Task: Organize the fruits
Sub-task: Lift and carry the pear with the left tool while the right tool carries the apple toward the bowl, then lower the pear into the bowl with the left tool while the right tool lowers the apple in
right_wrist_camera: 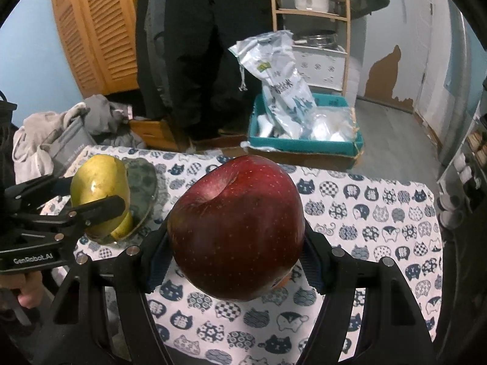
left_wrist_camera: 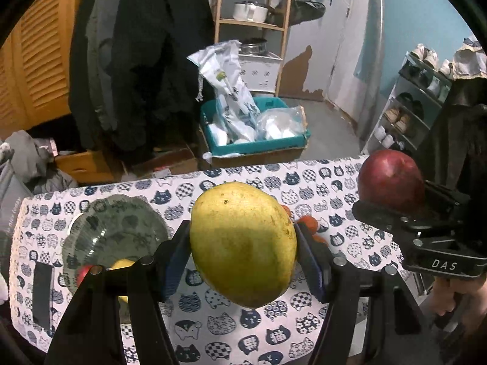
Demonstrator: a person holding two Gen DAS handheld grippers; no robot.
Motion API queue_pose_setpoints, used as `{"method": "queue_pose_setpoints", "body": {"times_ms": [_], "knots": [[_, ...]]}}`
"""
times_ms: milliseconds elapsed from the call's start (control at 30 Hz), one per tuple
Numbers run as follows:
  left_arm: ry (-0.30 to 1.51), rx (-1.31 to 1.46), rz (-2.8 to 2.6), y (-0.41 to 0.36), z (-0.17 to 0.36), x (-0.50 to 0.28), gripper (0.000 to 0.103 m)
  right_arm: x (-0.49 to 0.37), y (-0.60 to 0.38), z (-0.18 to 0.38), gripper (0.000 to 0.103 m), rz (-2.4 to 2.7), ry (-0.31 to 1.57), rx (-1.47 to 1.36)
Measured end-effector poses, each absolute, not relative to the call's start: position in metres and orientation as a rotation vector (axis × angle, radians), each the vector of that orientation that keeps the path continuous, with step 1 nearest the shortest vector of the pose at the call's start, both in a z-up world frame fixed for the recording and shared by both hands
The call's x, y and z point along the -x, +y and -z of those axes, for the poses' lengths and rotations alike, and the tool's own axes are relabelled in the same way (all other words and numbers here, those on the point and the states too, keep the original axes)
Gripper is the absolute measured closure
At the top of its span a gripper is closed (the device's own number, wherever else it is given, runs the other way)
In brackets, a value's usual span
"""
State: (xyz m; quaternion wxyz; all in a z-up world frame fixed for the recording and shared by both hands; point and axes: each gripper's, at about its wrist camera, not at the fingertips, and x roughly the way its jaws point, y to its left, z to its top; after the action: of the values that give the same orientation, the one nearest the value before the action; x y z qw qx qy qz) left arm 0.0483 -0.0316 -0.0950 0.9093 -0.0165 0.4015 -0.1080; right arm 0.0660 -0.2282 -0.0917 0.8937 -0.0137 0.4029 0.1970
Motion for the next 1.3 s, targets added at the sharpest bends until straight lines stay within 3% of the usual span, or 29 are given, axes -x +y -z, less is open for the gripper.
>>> {"method": "queue_pose_setpoints", "body": {"times_ms": [867,1300], "knots": [[0.81,0.132,0.014,0.087,0.099,-0.05,0.035,-0.1,-0.117,0.081,0.031,-0.558,0.831,0.06],[0.87,0.156,-0.076,0.147,0.121,-0.067,0.035,-0.129,-0.046,0.105,0.031,-0.62,0.895,0.067]]}}
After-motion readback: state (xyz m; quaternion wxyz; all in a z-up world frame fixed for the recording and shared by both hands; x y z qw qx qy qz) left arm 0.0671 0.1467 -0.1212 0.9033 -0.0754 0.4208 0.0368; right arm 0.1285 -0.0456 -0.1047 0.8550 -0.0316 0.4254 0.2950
